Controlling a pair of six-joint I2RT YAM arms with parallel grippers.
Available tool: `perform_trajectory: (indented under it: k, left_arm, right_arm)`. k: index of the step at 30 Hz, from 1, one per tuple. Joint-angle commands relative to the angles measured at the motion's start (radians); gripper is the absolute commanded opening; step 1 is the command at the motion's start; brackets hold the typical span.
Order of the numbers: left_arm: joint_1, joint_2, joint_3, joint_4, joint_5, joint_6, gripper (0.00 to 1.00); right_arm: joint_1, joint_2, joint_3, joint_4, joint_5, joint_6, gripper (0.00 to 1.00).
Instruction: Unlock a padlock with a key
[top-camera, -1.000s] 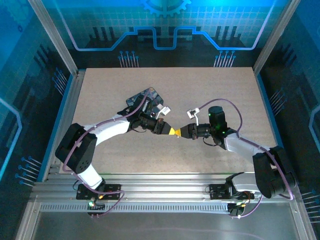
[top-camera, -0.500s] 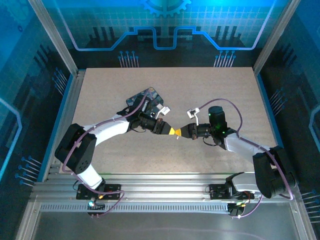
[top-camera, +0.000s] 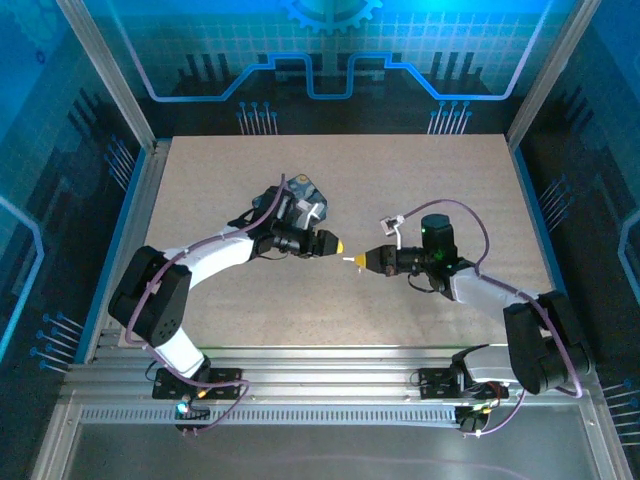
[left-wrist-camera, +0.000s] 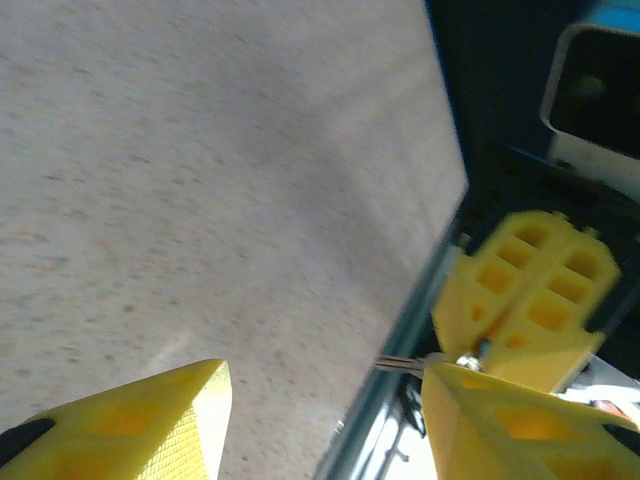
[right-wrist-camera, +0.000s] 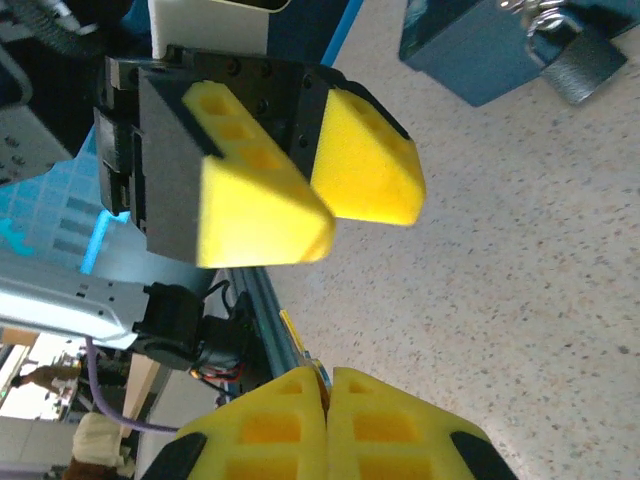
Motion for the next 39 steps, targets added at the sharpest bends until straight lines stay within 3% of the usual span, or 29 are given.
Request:
perform_trajectory:
  k: [1, 13, 28, 39]
  left_arm:
    - [0.004, 0.026, 0.027, -0.026, -0.229, -0.095, 0.54]
    - [-0.059, 0.099, 0.126, -0.175, -0.878, -0.382, 0.60]
    - [-0.130, 0.267, 0.282, -0.331, -1.110, -0.624, 0.68]
    - [-0.148, 0.383, 0.381, -0.406, -1.191, -0.777, 0.66]
  right_arm:
    - [-0.014, 0.025, -0.010, 0.037, 0.050, 0.037, 0.00]
    - [0.020, 0.065, -0.022, 0.048, 0.259, 0.128, 0.00]
    - [0.062, 0.185, -0.009, 0.134, 0.288, 0.157, 0.00]
    - [0.060, 0.187, -0.001, 0.124, 0.259, 0.135, 0.00]
